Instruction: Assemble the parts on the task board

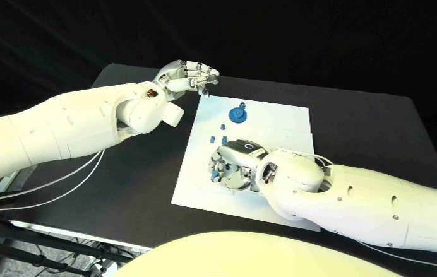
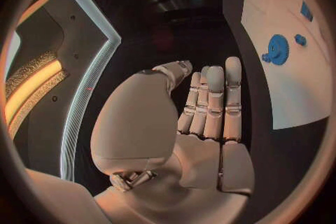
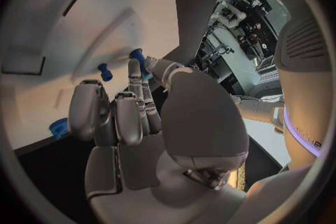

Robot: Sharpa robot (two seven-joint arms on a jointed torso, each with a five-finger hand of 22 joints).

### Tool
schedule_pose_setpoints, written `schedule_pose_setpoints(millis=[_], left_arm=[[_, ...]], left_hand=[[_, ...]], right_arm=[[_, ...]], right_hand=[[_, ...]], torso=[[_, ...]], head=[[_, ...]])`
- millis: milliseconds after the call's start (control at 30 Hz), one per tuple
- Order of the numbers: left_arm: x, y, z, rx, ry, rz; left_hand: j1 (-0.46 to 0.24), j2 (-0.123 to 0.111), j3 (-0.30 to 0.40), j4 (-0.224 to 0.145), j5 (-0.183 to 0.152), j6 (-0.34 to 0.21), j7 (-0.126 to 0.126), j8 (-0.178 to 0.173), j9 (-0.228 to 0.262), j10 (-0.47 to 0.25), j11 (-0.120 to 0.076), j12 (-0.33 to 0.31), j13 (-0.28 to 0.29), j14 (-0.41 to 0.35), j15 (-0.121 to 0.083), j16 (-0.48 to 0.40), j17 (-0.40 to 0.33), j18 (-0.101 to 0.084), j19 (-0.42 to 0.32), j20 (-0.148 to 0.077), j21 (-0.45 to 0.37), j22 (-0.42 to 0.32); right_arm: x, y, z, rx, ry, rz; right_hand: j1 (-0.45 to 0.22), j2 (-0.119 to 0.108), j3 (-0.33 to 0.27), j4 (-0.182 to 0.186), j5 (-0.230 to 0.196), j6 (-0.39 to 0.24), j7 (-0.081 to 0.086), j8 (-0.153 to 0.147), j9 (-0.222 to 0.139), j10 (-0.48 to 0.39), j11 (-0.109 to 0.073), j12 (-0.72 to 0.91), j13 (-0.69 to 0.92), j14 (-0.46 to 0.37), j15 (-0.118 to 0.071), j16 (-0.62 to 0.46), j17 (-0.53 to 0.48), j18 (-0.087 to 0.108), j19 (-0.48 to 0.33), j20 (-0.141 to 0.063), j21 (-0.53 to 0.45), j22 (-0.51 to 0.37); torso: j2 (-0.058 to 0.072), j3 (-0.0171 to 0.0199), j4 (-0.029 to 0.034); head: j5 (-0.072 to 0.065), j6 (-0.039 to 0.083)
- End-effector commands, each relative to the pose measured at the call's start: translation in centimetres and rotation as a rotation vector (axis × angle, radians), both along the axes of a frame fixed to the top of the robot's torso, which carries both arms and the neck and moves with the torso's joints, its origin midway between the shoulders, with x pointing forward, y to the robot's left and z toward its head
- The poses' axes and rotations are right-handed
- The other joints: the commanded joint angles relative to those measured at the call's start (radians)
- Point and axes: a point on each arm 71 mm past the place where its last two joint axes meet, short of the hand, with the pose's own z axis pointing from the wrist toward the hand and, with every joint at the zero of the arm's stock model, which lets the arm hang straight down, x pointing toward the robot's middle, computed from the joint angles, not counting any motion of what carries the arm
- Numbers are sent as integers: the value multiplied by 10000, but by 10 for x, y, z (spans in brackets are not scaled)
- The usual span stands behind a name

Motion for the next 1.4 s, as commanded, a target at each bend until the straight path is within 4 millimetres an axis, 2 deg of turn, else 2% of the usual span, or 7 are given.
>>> schedule_pose_setpoints(millis=[33,633,767,967,1133,1200,1400], left_arm=[[0,-2,1,-112,6,-161],[0,0,0,-86,27,-127],[0,0,0,-79,27,-111],[0,2,0,-69,24,-84],[-1,3,0,-53,31,-64],[-1,4,0,-40,37,-50],[-2,5,-1,-26,53,-16]], left_hand=[[1,18,-51,35,-13,-96,20,40,-15,-86,-3,51,-17,-49,-20,43,11,150,64,13,-57,-10],[6,24,-64,60,-9,-116,19,60,-22,-109,-3,79,-30,-58,-17,38,12,150,68,16,-78,-27],[6,24,-64,60,-9,-116,19,60,-22,-109,-3,79,-30,-58,-17,38,12,150,68,16,-78,-27],[9,13,-69,57,-12,-124,21,60,-24,-116,-2,81,-33,-59,-17,37,13,150,69,16,-81,-29],[9,13,-69,57,-12,-124,21,60,-24,-116,-2,81,-33,-59,-17,37,13,150,69,16,-81,-29],[11,7,-74,57,-14,-129,22,61,-25,-120,-1,84,-35,-60,-16,36,13,150,70,16,-83,-31],[11,7,-74,57,-14,-129,22,61,-25,-120,-1,84,-35,-60,-16,36,13,150,70,16,-83,-31]], right_arm=[[-1,0,-2,-271,-43,27],[-2,-11,5,431,-306,-508],[-3,-17,10,727,-318,-611],[0,-34,25,1326,-394,-967],[15,-71,43,2051,265,-2130],[24,-95,48,2257,868,-2989],[32,-141,52,2213,1623,-4336]], right_hand=[[-5,-117,-63,-30,18,-80,21,-51,-23,23,85,-32,16,238,73,-26,-22,-43,-37,53,-35,1642],[-455,-625,-584,-39,112,-1795,-189,-1220,-490,-98,-74,-143,210,190,-54,-160,-282,-63,62,-43,58,1670],[-326,-468,-1712,126,173,-2313,-337,-1474,-667,-115,-137,-111,331,201,-97,-173,-298,-79,117,-91,122,1695],[1025,127,-4511,1410,245,-2940,-385,-1684,-1026,-79,-186,-24,574,218,-152,-180,-319,-101,192,-132,162,1732],[1416,254,-4594,1685,271,-1249,-45,-1043,-617,285,-52,333,840,231,-59,-151,-286,-103,186,-102,111,1728],[1436,256,-4564,1694,273,-854,134,-836,-573,367,90,535,1006,258,57,-74,-150,-120,201,-13,155,1741],[447,335,-4797,1680,883,-446,-27,-437,-466,225,-73,2716,2806,339,-59,194,236,-180,353,-45,613,1849]], torso=[[0,3,1],[-3,11,-5],[-4,9,-10],[-11,3,-13],[-23,-12,-24],[-39,-19,-36],[-66,-15,-73]], head=[[-52,13],[-62,46],[-62,65],[-134,145],[-315,237],[-607,275],[-1126,306]])
